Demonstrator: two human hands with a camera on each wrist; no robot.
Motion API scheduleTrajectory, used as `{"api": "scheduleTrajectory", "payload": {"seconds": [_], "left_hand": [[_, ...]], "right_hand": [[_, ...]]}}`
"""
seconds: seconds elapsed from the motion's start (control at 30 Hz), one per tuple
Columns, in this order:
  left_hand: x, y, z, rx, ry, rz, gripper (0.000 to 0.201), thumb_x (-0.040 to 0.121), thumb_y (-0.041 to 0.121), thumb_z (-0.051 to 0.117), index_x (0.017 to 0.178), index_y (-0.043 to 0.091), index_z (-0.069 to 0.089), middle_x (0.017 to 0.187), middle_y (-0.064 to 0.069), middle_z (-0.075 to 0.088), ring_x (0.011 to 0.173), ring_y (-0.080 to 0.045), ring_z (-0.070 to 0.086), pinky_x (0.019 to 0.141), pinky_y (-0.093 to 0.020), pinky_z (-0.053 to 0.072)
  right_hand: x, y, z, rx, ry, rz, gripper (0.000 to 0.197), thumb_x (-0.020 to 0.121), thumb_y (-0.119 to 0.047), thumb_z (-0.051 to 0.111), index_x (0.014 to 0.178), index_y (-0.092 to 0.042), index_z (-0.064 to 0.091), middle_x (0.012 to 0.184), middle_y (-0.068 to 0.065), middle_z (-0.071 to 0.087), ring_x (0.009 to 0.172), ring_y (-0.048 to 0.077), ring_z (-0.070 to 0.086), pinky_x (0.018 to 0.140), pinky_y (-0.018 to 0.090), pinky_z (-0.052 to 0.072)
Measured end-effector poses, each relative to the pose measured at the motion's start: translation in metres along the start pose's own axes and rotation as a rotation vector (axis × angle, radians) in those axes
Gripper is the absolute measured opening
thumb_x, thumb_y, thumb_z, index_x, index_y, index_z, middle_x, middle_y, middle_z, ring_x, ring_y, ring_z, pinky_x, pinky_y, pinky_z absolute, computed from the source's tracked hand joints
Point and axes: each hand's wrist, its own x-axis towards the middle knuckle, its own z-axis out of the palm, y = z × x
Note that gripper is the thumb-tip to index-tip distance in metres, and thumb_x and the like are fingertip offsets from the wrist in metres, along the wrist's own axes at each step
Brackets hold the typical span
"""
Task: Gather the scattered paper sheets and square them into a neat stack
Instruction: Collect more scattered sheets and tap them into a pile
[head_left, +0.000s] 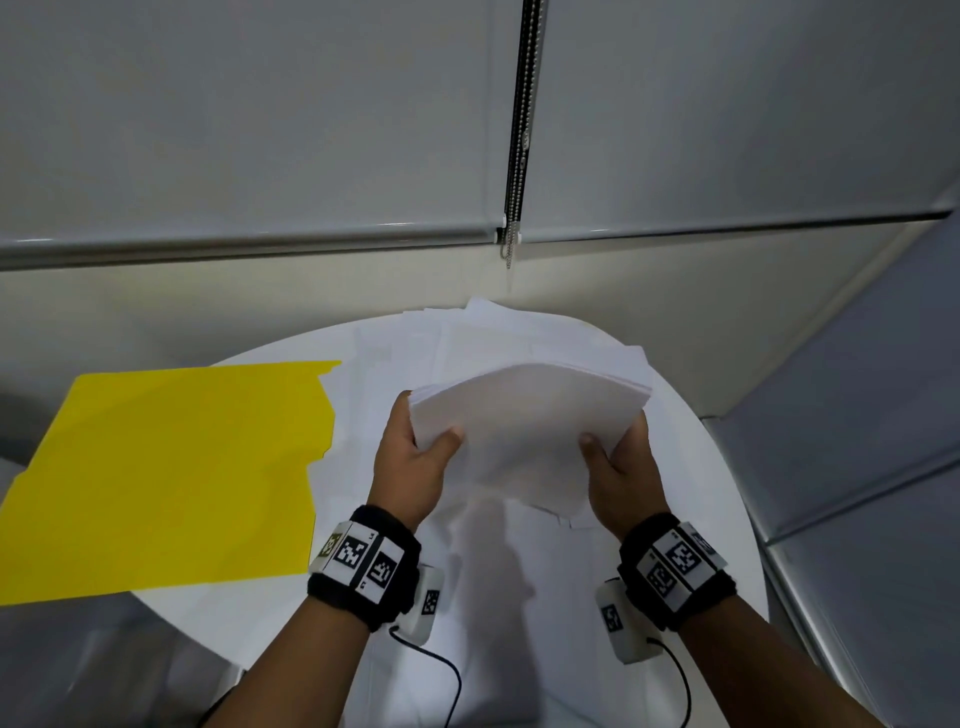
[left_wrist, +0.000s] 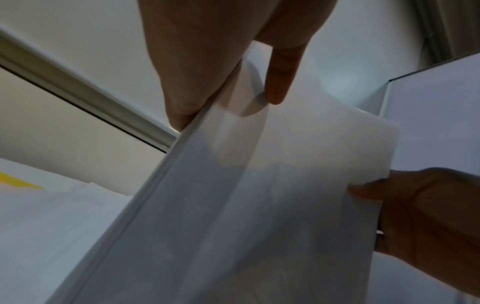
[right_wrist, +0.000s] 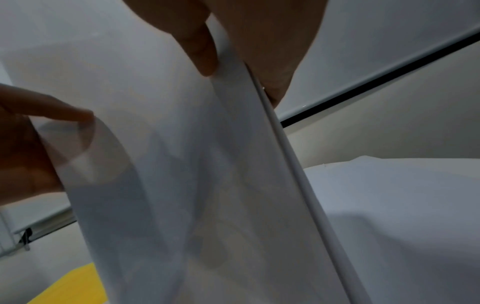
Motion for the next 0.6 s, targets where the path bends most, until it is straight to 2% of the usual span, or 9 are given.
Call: {"api": "scheduleTrajectory", "payload": {"seconds": [0.07, 0.1, 0.2, 0.27, 0.33, 0.4, 0.47, 0.53, 0.6], "left_hand": [[0.000, 0.004, 0.004, 0.019, 0.019, 0.026, 0.039, 0.085, 0.007, 0.069, 0.100, 0.040, 0.056, 0.098, 0.017, 0.066, 0.086, 0.008, 0.062, 0.078, -0.025, 0.049], [0.000, 0.006, 0.005, 0.024, 0.029, 0.044, 0.039, 0.086, 0.007, 0.068, 0.101, 0.041, 0.055, 0.098, 0.018, 0.065, 0.087, 0.009, 0.062, 0.078, -0.024, 0.049], [-0.002, 0.011, 0.001, 0.018, 0.046, 0.083, 0.039, 0.081, 0.015, 0.071, 0.101, 0.043, 0.054, 0.098, 0.020, 0.065, 0.090, 0.004, 0.062, 0.079, -0.027, 0.053], [-0.005, 0.011, -0.004, 0.027, 0.029, 0.098, 0.036, 0.074, 0.021, 0.070, 0.099, 0.041, 0.053, 0.093, 0.022, 0.064, 0.086, 0.002, 0.062, 0.076, -0.028, 0.054], [-0.006, 0.009, -0.007, 0.043, -0.001, 0.101, 0.036, 0.071, 0.023, 0.070, 0.099, 0.038, 0.052, 0.091, 0.020, 0.063, 0.084, -0.003, 0.061, 0.075, -0.031, 0.054], [-0.007, 0.005, -0.009, 0.046, -0.017, 0.090, 0.039, 0.070, 0.021, 0.071, 0.100, 0.038, 0.052, 0.096, 0.014, 0.063, 0.090, -0.009, 0.062, 0.077, -0.035, 0.055], [-0.006, 0.000, -0.011, 0.031, -0.031, 0.056, 0.044, 0.069, 0.019, 0.071, 0.104, 0.037, 0.053, 0.103, 0.008, 0.065, 0.097, -0.015, 0.063, 0.081, -0.036, 0.055], [-0.006, -0.009, -0.012, 0.008, -0.036, -0.015, 0.047, 0.067, 0.016, 0.070, 0.107, 0.035, 0.054, 0.106, 0.005, 0.066, 0.100, -0.016, 0.063, 0.085, -0.038, 0.055], [-0.005, -0.017, -0.013, -0.015, -0.049, -0.104, 0.050, 0.065, 0.014, 0.070, 0.110, 0.030, 0.058, 0.107, 0.001, 0.068, 0.101, -0.019, 0.065, 0.089, -0.045, 0.055]], "right_hand": [[0.001, -0.004, -0.001, -0.009, 0.012, -0.033, 0.045, 0.085, -0.019, 0.053, 0.127, -0.022, 0.039, 0.112, -0.024, 0.050, 0.098, -0.023, 0.047, 0.080, 0.000, 0.036], [0.001, -0.008, -0.003, -0.006, 0.022, -0.055, 0.042, 0.085, -0.016, 0.054, 0.124, -0.024, 0.040, 0.111, -0.022, 0.051, 0.098, -0.021, 0.048, 0.079, -0.001, 0.036], [-0.003, -0.013, -0.008, 0.035, 0.034, -0.082, 0.039, 0.083, -0.017, 0.056, 0.115, -0.034, 0.042, 0.109, -0.018, 0.057, 0.098, -0.010, 0.054, 0.077, 0.006, 0.042], [-0.009, -0.013, -0.010, 0.062, 0.026, -0.079, 0.041, 0.081, -0.017, 0.058, 0.113, -0.039, 0.044, 0.108, -0.022, 0.059, 0.100, -0.004, 0.057, 0.079, 0.012, 0.045], [-0.013, -0.009, -0.010, 0.081, 0.028, -0.067, 0.046, 0.083, -0.009, 0.062, 0.113, -0.039, 0.044, 0.105, -0.031, 0.058, 0.100, -0.006, 0.057, 0.080, 0.012, 0.046], [-0.014, -0.005, -0.009, 0.097, 0.040, -0.051, 0.050, 0.085, -0.001, 0.062, 0.113, -0.039, 0.044, 0.103, -0.035, 0.058, 0.099, -0.009, 0.057, 0.080, 0.010, 0.046], [-0.015, -0.002, -0.008, 0.093, 0.038, -0.035, 0.047, 0.083, -0.010, 0.062, 0.115, -0.039, 0.044, 0.107, -0.030, 0.058, 0.101, -0.007, 0.057, 0.081, 0.011, 0.046], [-0.019, 0.005, -0.004, 0.079, 0.021, 0.026, 0.047, 0.079, -0.019, 0.061, 0.118, -0.036, 0.043, 0.112, -0.018, 0.059, 0.102, -0.001, 0.058, 0.081, 0.017, 0.047], [-0.021, 0.013, 0.000, 0.057, 0.010, 0.088, 0.048, 0.076, -0.023, 0.061, 0.119, -0.035, 0.042, 0.113, -0.009, 0.058, 0.103, 0.001, 0.057, 0.082, 0.021, 0.046]]}}
